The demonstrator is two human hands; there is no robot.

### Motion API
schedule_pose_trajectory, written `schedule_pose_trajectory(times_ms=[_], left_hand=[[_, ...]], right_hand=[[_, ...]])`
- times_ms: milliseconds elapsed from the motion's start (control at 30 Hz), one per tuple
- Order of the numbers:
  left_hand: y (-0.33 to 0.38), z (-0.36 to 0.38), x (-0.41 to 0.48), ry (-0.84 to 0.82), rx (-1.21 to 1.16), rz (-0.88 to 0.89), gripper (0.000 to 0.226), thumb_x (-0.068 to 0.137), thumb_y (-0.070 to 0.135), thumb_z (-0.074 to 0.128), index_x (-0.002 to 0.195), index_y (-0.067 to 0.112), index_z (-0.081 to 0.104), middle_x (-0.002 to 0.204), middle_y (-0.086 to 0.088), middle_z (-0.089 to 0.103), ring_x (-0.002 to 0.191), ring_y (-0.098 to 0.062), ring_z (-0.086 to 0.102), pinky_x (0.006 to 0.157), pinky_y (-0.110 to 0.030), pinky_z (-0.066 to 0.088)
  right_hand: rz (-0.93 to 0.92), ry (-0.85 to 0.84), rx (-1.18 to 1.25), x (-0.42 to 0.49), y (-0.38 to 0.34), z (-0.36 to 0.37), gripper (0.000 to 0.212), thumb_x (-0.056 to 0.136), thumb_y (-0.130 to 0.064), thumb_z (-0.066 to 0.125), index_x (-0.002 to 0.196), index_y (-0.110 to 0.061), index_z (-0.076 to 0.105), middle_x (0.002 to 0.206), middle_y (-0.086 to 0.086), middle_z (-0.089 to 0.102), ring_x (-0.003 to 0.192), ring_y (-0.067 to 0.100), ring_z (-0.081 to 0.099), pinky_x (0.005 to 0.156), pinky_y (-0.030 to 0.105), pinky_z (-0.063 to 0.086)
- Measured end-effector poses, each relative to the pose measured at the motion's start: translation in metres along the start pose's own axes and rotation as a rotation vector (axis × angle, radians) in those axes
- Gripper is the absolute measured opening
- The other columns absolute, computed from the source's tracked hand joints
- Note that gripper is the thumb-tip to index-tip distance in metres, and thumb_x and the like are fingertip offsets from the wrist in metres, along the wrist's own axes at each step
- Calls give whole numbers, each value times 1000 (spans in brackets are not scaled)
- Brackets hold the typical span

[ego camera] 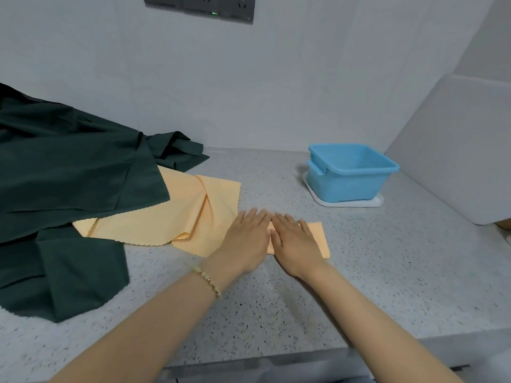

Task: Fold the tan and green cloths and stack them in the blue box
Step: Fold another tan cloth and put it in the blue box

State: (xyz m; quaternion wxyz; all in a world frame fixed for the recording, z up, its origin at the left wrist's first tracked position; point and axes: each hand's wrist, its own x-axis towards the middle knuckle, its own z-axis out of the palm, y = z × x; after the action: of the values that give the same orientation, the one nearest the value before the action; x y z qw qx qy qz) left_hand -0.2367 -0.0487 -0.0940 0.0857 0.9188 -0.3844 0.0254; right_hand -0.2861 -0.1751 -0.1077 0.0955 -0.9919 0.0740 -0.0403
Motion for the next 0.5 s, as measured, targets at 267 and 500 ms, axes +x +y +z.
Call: schedule_pose_trajectory(times_ms=[267, 500], left_hand=[[-8, 18, 1, -36, -24, -18, 55, 104, 36, 10, 153, 15, 0, 161, 0, -2, 147, -12, -2, 118, -30, -6], [-7, 17, 2, -52, 20, -28, 56, 104, 37, 12, 153, 13, -1, 161, -1, 0, 147, -13, 0, 119, -31, -4]], right_hand=[[-87, -70, -17, -2, 13, -3, 52, 104, -36, 16, 152, -19, 6, 160, -5, 4, 146, 7, 0, 118, 27, -5], [-88, -144, -39, -9, 53, -16, 61, 100, -50, 14, 152, -22, -1, 160, -7, -2, 146, 6, -5, 117, 25, -6]])
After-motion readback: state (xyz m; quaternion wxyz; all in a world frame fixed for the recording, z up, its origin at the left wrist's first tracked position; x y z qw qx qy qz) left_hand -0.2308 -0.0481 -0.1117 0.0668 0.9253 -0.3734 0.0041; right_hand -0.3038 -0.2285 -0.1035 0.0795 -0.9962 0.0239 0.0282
